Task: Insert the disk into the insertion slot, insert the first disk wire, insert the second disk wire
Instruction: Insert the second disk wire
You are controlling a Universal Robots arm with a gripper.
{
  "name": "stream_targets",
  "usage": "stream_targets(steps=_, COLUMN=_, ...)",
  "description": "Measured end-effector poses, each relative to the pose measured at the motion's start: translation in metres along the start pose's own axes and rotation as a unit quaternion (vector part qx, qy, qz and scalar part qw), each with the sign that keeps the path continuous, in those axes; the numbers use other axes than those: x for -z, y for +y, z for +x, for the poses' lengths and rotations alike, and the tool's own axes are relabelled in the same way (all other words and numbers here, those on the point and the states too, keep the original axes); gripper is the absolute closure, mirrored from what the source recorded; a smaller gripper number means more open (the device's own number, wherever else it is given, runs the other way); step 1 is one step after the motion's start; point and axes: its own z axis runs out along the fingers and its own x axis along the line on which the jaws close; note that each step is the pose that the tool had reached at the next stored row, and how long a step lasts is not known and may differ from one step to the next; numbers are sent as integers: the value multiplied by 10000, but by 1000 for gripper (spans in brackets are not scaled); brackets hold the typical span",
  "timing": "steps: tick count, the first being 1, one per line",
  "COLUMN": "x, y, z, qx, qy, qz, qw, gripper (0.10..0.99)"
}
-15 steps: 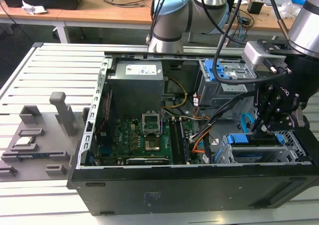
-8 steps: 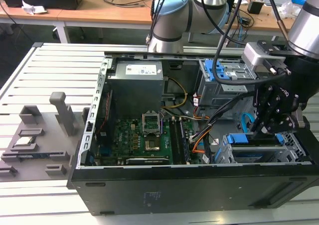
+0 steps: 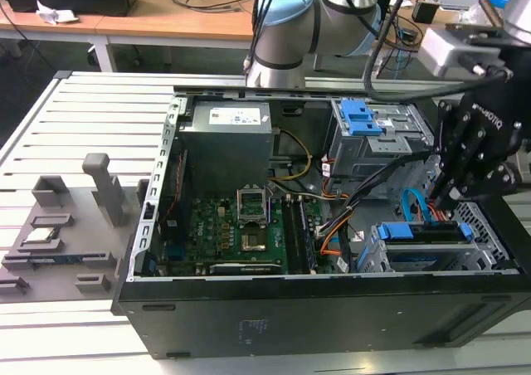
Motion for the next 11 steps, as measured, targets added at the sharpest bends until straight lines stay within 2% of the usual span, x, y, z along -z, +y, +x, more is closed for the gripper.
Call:
stream_targets(steps=2, x=93, y=4, z=-9, qx=0, qy=0, qz=0, qw=10000, gripper=867)
stream_targets(steps=4, x=184, y=8, z=-15, qx=0, qy=0, qz=0, qw=10000, gripper=980)
stream_targets(steps=8, x=386, y=15, z=-3, qx=0, qy=0, qz=0, qw=10000, gripper=980)
stream_targets(steps=11, x=395, y=16, z=-3, qx=0, qy=-1, qz=0, qw=10000, gripper=980)
